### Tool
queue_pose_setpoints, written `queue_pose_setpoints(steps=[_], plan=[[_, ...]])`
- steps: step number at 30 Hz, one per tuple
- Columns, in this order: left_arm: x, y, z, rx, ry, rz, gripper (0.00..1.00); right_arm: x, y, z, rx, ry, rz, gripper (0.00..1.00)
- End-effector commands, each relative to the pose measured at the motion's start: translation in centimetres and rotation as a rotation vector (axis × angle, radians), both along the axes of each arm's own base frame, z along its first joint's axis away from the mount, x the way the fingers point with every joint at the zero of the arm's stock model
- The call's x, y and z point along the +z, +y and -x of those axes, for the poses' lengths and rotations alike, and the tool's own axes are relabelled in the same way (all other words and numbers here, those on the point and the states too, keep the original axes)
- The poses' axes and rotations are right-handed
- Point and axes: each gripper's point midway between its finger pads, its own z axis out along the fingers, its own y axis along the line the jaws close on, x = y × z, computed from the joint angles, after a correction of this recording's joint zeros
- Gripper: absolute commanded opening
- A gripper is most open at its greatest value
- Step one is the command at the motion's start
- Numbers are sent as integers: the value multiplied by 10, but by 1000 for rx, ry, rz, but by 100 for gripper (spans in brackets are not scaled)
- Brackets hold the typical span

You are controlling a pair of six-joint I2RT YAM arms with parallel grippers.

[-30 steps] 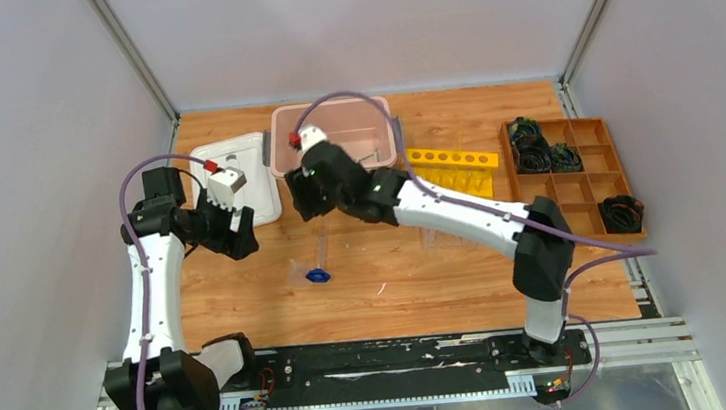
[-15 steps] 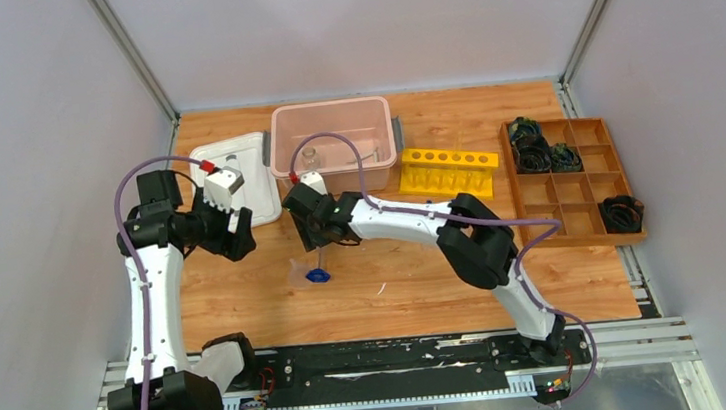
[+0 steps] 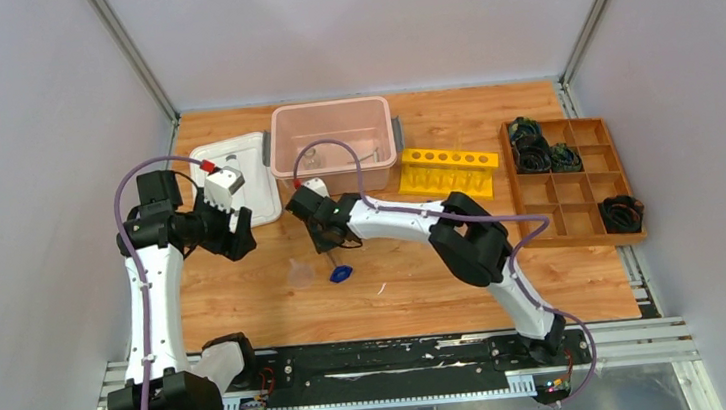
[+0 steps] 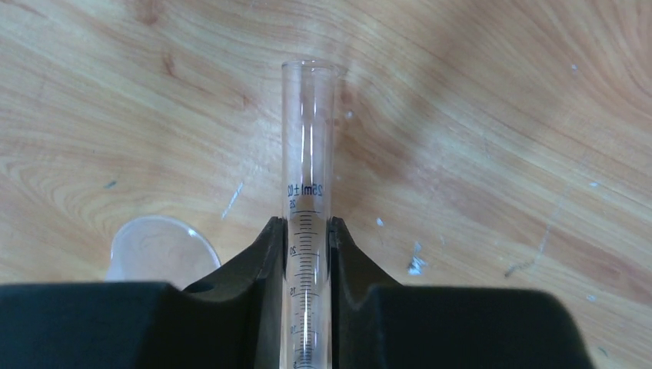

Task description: Organize the chemistry lab equipment

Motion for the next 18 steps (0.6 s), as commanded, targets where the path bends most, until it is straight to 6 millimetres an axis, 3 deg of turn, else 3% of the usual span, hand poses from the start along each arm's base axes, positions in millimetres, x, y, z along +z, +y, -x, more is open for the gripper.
queue_pose_setpoints(steps=[1, 8, 14, 16, 18], plan=[[8, -3, 0, -15, -24, 17, 77, 68, -7, 1, 133, -34, -80, 0], [10, -5, 3, -40, -35, 13, 77, 183, -26, -6, 316, -165, -184, 0], [11, -14, 5, -76, -37, 51, 78, 253, -55, -79, 162, -292, -272, 0], [11, -15, 7, -84, -37, 57, 79, 271, -62, -110, 90, -332, -302, 0], [9, -17, 8, -97, -36, 64, 81, 272, -69, -146, -9, -370, -296, 0]])
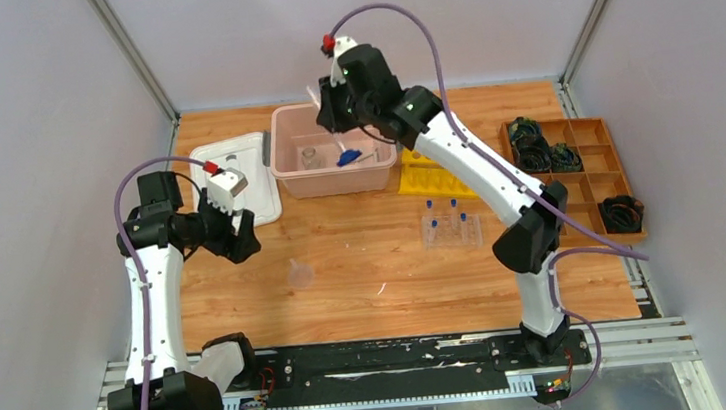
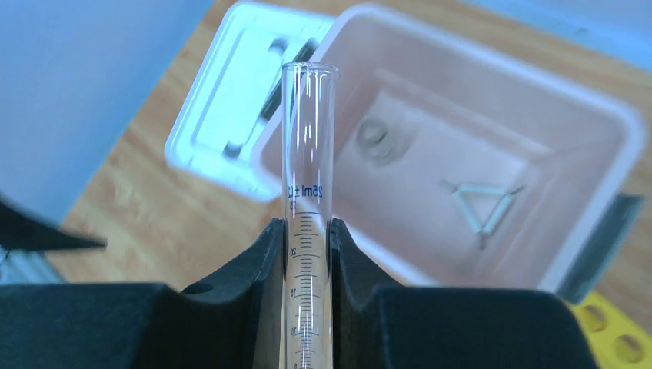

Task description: Organize the chemistry lab equipment

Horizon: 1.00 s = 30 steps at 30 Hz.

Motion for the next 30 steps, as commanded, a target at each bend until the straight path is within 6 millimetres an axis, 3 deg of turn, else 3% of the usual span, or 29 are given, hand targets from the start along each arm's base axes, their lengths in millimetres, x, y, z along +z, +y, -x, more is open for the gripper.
queue_pose_setpoints(steps=[1, 6, 12, 21, 30], plan=[[7, -10, 6, -59, -30, 32, 82, -12, -23, -68, -174, 1, 11, 0], [-5, -21, 20, -172, 0, 1, 88, -37, -29, -129, -317, 28, -67, 0], [-22, -34, 32, -307, 27, -60, 92, -93, -17, -155, -346, 90, -96, 0], [-39, -41, 36, -382, 75, -51, 89, -180, -9, -141, -400, 241, -25, 0], [-46, -62, 36, -512, 102, -31, 86, -229, -8, -103, -438, 326, 75, 0]])
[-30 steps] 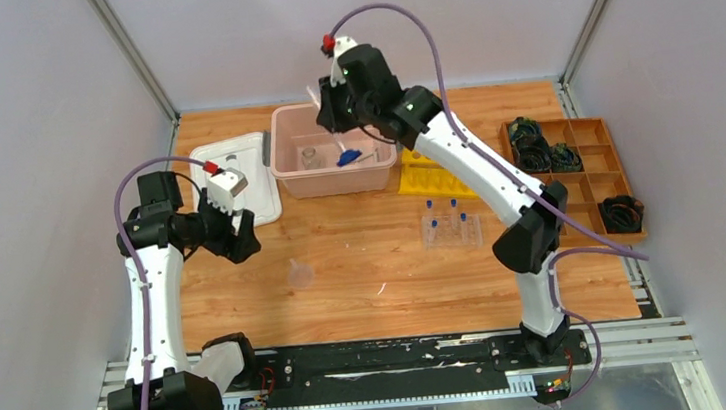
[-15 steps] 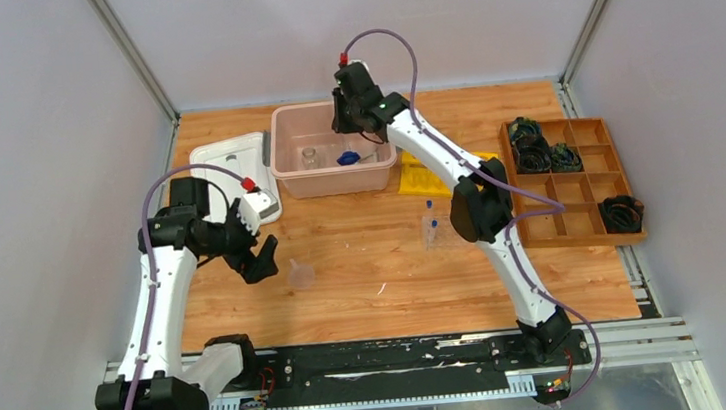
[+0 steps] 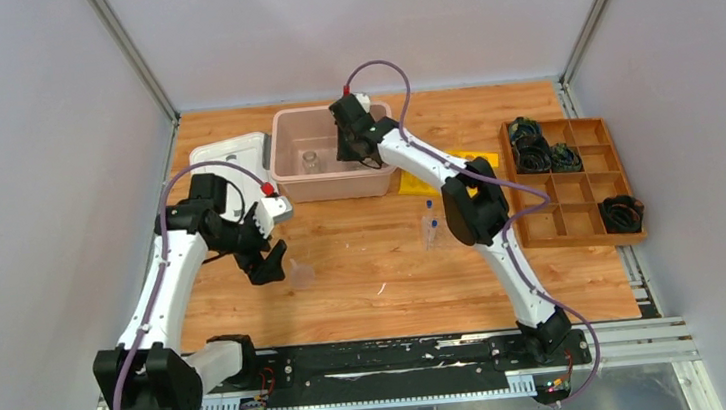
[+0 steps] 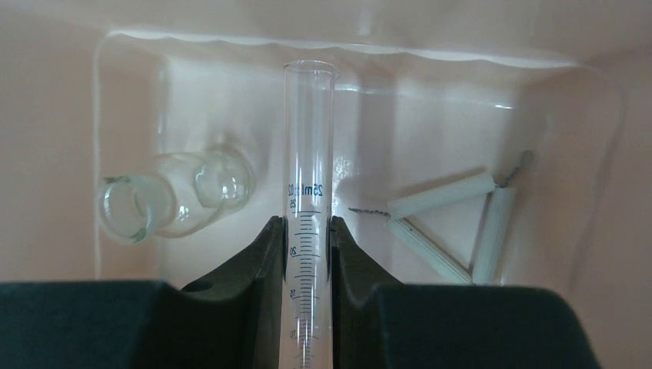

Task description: Organize the chemistry lab equipment

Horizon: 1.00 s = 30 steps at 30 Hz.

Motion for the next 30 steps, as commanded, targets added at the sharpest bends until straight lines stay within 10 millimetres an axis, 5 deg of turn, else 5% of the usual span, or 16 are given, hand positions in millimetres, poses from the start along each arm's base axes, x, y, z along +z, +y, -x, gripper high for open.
queue_pose_setpoints(steps=[1, 8, 15, 24, 30], plan=[[-3, -14, 1, -98, 7, 20, 86, -13, 10, 26, -20, 31, 26, 1], [-13, -19, -14, -99, 31, 0, 82, -9, 12, 37, -53, 34, 19, 37], [-23, -29, -22, -126, 22, -22, 73, 44, 4, 41, -15, -42, 3, 56], [-42, -38, -24, -138, 63, -36, 56, 119, -10, 86, 110, -141, -40, 56], [-55, -34, -18, -147, 100, -62, 42, 135, -47, 131, 138, -188, -21, 52]])
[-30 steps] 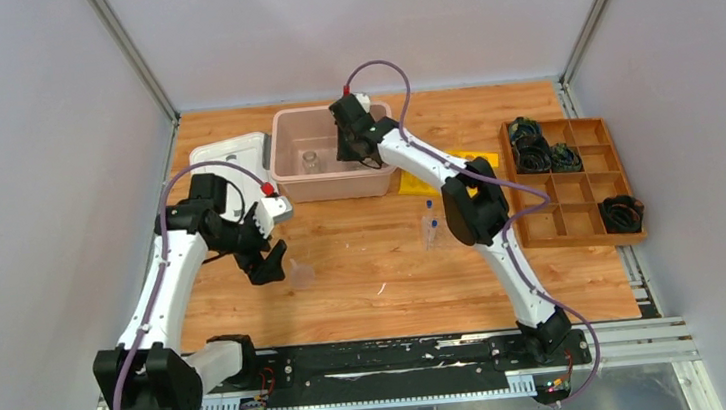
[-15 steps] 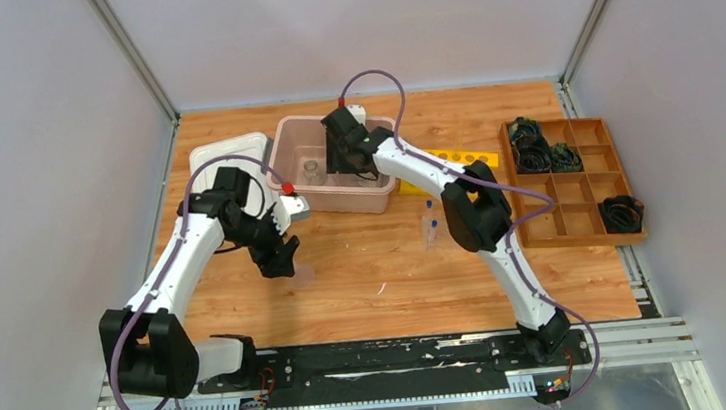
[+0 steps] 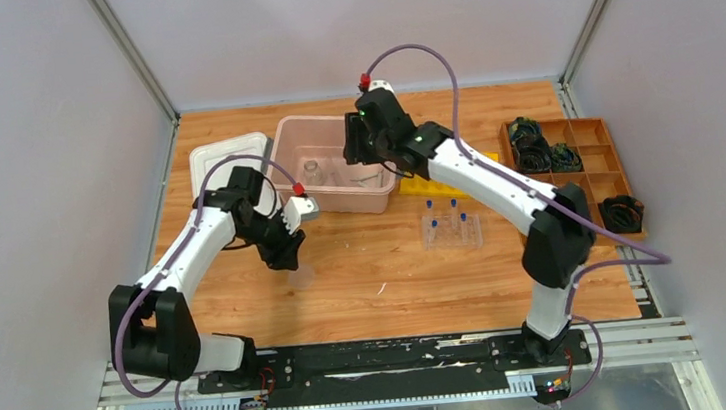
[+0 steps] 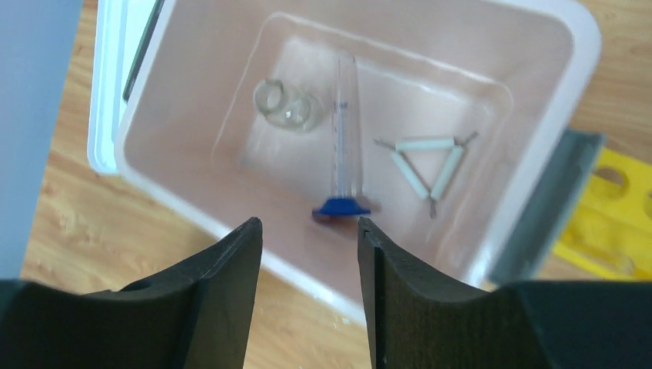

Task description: Organize the chemistry lab equipment

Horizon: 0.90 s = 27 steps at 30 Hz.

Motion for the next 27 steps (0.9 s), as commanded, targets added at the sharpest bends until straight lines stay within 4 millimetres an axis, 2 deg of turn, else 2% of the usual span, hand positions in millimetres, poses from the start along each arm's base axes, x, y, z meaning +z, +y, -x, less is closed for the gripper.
queue_pose_setpoints(steps=[1, 6, 8, 13, 16, 22, 27], plan=[[-10, 2, 4, -15, 13, -21, 40, -1, -26, 36, 40, -46, 46, 52], [-14, 1, 5, -17, 29, -20, 40, -22, -62, 65, 23, -88, 67, 52], [-15, -1, 6, -21, 40, -15, 39, -39, -74, 75, 12, -74, 79, 52], [-17, -4, 5, -24, 53, -17, 37, -67, -83, 97, 31, -27, 56, 50], [-19, -5, 5, -25, 54, -26, 29, -76, -84, 108, 50, 1, 41, 49], [-18, -4, -4, 6, 24, -41, 1, -85, -93, 127, 78, -3, 7, 47], [-10, -5, -8, 27, -2, -38, 0, -91, -101, 141, 87, 11, -9, 46]])
